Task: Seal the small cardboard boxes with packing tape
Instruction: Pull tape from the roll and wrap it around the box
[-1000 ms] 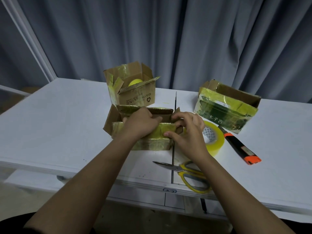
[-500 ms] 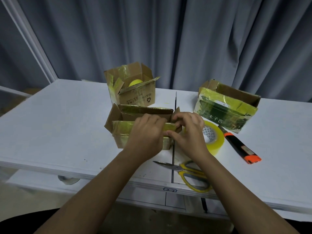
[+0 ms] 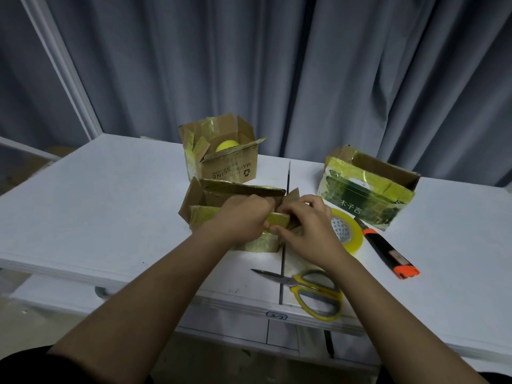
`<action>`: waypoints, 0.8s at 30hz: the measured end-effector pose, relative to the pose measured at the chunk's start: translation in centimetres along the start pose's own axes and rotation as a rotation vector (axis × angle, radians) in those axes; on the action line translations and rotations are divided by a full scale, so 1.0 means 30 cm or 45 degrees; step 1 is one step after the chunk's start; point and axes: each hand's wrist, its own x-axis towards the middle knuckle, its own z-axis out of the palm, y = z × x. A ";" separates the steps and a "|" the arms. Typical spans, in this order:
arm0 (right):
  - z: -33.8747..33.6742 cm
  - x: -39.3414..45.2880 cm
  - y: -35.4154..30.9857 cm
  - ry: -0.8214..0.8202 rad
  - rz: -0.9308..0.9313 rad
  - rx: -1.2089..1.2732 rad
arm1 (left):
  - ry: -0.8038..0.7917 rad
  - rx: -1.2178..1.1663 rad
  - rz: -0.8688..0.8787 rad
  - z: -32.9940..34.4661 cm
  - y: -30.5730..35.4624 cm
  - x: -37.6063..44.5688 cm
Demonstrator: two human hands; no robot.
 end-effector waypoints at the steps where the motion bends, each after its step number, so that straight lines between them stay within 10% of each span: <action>1: -0.005 0.003 -0.001 -0.021 -0.021 -0.025 | 0.009 0.016 0.017 0.000 0.000 -0.006; 18: -0.077 -0.029 -0.133 0.061 -0.068 0.293 | 0.283 0.119 0.106 0.017 -0.118 -0.172; 24: -0.099 0.105 -0.108 -0.559 -0.499 -0.523 | 0.257 -0.013 0.107 -0.010 -0.174 -0.227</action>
